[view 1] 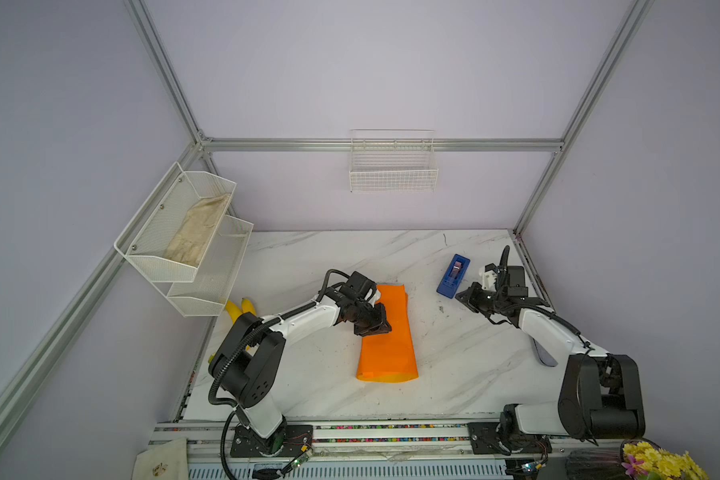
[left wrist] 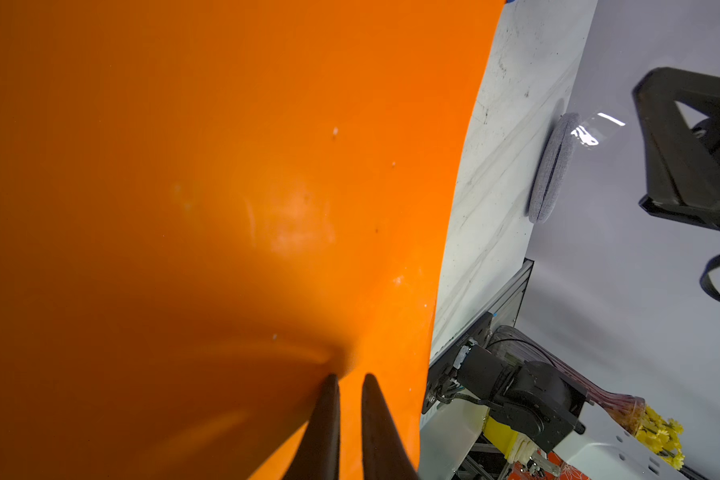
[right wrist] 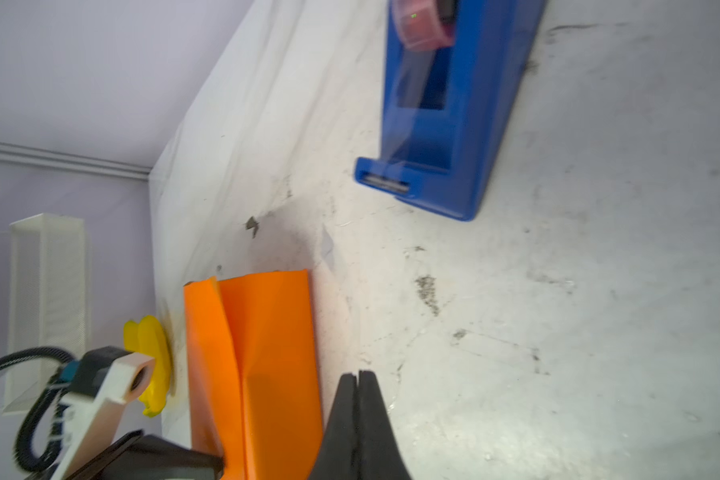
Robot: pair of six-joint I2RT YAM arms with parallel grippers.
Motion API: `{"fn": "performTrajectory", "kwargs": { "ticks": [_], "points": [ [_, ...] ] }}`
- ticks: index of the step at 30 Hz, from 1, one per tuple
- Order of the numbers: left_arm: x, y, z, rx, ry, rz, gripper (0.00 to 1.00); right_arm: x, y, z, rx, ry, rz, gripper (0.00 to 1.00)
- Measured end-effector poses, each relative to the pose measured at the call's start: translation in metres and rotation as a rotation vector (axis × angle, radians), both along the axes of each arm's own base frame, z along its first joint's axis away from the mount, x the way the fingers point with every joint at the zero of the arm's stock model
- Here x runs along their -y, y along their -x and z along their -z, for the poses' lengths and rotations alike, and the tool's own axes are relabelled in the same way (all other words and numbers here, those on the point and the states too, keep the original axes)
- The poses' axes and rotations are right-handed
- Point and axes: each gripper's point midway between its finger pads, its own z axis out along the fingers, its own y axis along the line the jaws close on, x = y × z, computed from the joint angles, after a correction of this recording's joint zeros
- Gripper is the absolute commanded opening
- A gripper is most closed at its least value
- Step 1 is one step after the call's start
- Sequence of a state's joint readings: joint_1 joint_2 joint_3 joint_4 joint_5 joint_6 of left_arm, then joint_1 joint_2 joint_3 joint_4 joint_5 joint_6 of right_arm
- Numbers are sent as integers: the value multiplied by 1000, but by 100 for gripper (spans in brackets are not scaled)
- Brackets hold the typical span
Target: Wrap the gift box in paper
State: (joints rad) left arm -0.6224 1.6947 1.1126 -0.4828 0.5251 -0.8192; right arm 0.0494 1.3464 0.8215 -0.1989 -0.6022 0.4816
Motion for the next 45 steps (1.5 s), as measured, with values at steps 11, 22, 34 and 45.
{"fn": "performTrajectory", "kwargs": {
  "ticks": [11,22,34,45],
  "points": [
    [0,0,0,0,0,0,14,-100,63,-36,9,-196,-268,0],
    [0,0,0,0,0,0,14,-125,93,3,-163,-341,-99,0],
    [0,0,0,-1,0,1,14,-156,69,-4,-173,-517,112,0],
    [0,0,0,-1,0,1,14,-152,56,11,-158,-520,217,0]
  ]
}}
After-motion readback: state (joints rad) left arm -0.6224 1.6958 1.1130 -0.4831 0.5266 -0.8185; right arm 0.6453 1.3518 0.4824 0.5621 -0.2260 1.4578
